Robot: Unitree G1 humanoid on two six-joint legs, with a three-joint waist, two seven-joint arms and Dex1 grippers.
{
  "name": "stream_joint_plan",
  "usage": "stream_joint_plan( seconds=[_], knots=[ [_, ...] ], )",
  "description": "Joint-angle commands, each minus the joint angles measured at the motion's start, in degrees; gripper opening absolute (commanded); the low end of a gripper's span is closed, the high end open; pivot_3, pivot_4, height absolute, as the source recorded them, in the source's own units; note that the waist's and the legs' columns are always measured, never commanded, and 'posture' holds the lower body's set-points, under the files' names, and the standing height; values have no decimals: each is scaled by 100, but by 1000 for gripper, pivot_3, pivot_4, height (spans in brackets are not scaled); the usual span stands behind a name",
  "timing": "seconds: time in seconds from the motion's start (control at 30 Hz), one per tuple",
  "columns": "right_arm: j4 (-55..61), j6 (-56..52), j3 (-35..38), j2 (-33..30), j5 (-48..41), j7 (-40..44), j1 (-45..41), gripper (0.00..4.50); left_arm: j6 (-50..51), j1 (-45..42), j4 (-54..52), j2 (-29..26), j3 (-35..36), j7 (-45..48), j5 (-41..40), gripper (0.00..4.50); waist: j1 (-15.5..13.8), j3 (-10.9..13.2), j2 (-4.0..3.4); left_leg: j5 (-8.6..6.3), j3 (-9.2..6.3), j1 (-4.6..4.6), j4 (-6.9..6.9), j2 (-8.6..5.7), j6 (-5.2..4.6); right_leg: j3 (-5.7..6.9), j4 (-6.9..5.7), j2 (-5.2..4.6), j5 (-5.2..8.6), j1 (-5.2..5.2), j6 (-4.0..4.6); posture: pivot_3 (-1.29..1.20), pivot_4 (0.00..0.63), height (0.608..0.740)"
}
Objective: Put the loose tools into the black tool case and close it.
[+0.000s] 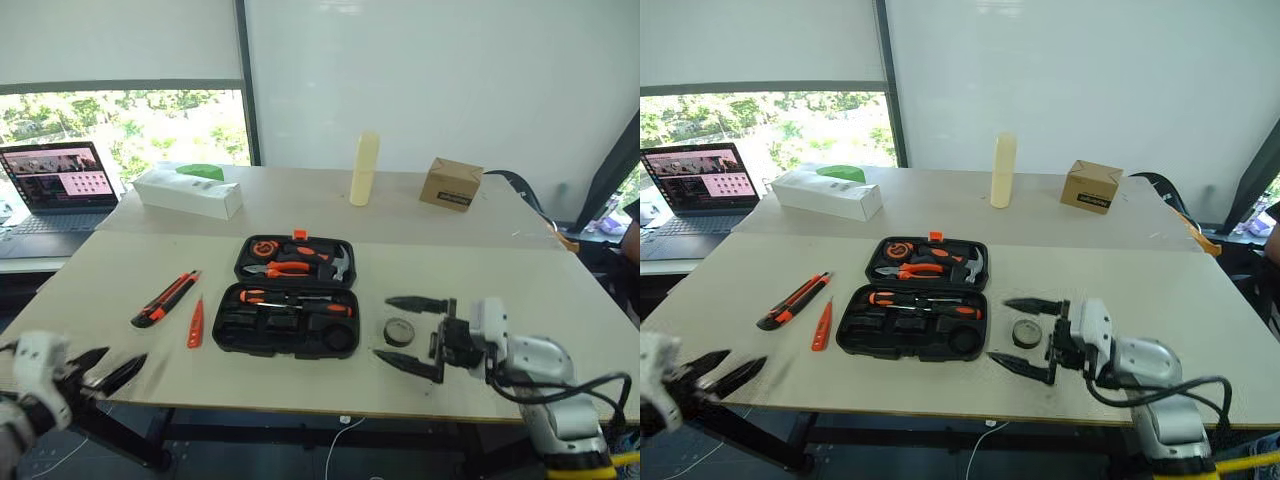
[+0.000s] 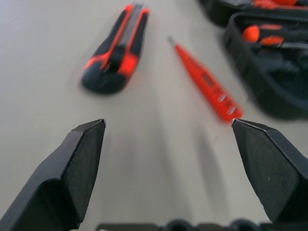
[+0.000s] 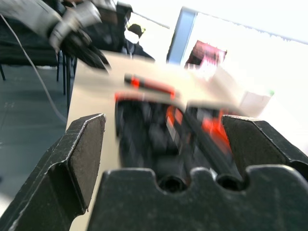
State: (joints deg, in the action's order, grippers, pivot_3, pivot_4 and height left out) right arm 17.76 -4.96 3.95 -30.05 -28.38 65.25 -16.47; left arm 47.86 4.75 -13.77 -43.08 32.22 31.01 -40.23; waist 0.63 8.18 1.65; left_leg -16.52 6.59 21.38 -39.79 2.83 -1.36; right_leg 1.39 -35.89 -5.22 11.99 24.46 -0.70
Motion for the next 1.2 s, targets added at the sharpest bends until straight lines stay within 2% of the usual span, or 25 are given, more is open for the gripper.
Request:
stream_joint_plan(
  seconds=[0.03,0.17,0.37,0.43,0.47,0.5,0.73,0.8,0.83,0.9,0.97,1.13,1.2],
  knots=[
    [319,-356,-174,-61,-212,-168,-303,4480,1275,-719,-213,76,-372,-1102,-10,4500,8,-1,3,-2,0,-5,3,-1,3,1,0,3,1,-3,1,0,150,740],
    [340,-498,-275,-84,-238,-256,-514,4480,2096,-1449,-104,410,-578,-1785,21,4500,12,1,6,-11,2,-4,6,-8,8,1,3,5,4,-3,4,0,150,740],
    [242,-468,-293,-132,-176,-263,-599,4480,2174,-2082,305,859,-1056,-2009,274,4500,-25,5,14,-13,2,1,5,-14,5,4,15,0,6,-6,1,0,150,740],
    [276,-481,-296,-141,-181,-278,-566,4500,2285,-2180,414,916,-1190,-2070,383,3971,-50,5,14,-13,1,-1,4,-17,6,6,13,-3,6,-9,1,0,150,740],
    [305,-502,-289,-144,-195,-299,-545,4500,2272,-2224,488,940,-1250,-2083,447,3850,-60,5,14,-13,0,-1,4,-18,6,5,11,-4,6,-10,1,0,150,740],
    [323,-516,-282,-147,-205,-315,-529,4500,2256,-2257,550,947,-1305,-2058,494,3384,-70,5,13,-13,-1,-3,3,-18,6,5,9,-4,6,-10,1,0,150,740],
    [393,-558,-250,-190,-247,-398,-462,4500,2118,-2279,700,836,-1551,-1783,794,874,-101,5,13,-12,-2,-9,3,-20,7,2,6,-5,7,-14,1,0,150,740],
    [406,-560,-240,-207,-247,-409,-445,4500,2078,-2274,740,773,-1453,-1702,818,396,-108,5,13,-12,-2,-9,3,-20,7,2,6,-5,7,-14,1,0,150,740],
    [422,-566,-231,-220,-252,-419,-425,4500,1971,-2255,743,744,-1375,-1609,810,358,-107,5,13,-12,-2,-9,3,-19,7,2,6,-5,7,-14,1,0,150,740],
    [462,-583,-200,-275,-265,-431,-359,4500,1980,-2284,891,655,-935,-1226,497,35,-106,5,13,-12,-2,-9,3,-19,6,2,7,-4,7,-14,1,0,150,740],
    [516,-604,-151,-342,-298,-455,-272,4500,1446,-2267,992,380,-786,-355,295,35,-84,8,19,-12,-2,-7,4,-15,7,4,7,-2,9,-10,4,0,150,740],
    [672,-636,48,-586,-397,-491,50,4500,-607,-2623,1631,-628,-1493,2273,669,35,-81,28,49,-8,-7,24,2,-8,14,26,2,1,17,16,17,0,150,740],
    [748,-658,150,-674,-415,-528,218,4500,-1598,-2913,1873,-743,-1851,3421,792,35,-139,29,48,-8,-4,46,0,-12,14,36,4,-4,18,29,19,0,150,740]
  ],
)
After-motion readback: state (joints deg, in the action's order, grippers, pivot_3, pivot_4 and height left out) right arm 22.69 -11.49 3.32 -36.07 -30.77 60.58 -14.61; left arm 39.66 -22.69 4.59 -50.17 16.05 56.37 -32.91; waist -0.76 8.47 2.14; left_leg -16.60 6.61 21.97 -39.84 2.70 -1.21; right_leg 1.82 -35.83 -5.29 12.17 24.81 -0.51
